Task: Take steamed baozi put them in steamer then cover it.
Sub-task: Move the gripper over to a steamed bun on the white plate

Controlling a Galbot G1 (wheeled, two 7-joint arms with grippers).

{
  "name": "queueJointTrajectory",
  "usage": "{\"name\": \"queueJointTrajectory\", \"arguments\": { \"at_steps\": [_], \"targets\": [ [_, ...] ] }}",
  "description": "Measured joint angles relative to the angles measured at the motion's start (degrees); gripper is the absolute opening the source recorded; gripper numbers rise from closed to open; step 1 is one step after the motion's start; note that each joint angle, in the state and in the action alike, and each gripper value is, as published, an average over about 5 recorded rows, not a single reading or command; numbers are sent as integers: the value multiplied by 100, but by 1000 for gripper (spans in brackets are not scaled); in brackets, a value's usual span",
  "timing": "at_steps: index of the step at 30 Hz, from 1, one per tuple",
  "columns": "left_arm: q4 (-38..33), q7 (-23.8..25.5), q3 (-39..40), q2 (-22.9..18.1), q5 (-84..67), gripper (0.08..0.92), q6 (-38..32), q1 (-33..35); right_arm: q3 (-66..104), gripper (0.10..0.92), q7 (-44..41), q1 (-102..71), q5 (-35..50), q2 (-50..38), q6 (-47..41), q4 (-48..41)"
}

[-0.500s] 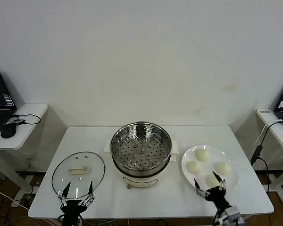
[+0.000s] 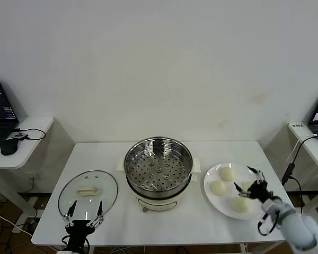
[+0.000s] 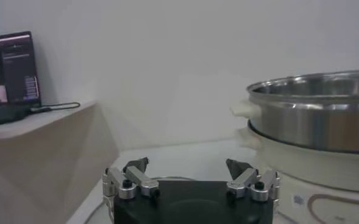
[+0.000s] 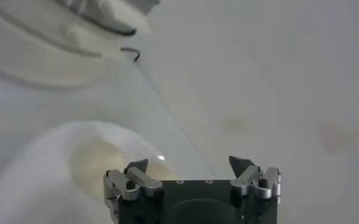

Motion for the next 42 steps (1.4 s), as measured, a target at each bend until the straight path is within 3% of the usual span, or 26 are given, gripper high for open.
{"name": "queueJointTrajectory", "arguments": {
  "at_steps": [8,18,36,42],
  "targets": [
    [12,-28,-52,9,91,823,193,-86,-1680,823,-1036,1838,-193,-566,235,-905],
    [79,-27,-198,45,110,823,344,-208,-3930,823,-2097,3836,60,-594,227,-2028],
    [237,-32,-378,177,105,823,379,-326,-5728,820,-2646,5343,230,350,-64,-3569],
    [252,-42,-413,184,107,823,374,-332,-5938,784,-2696,5491,227,593,-146,-3875]
  ]
}}
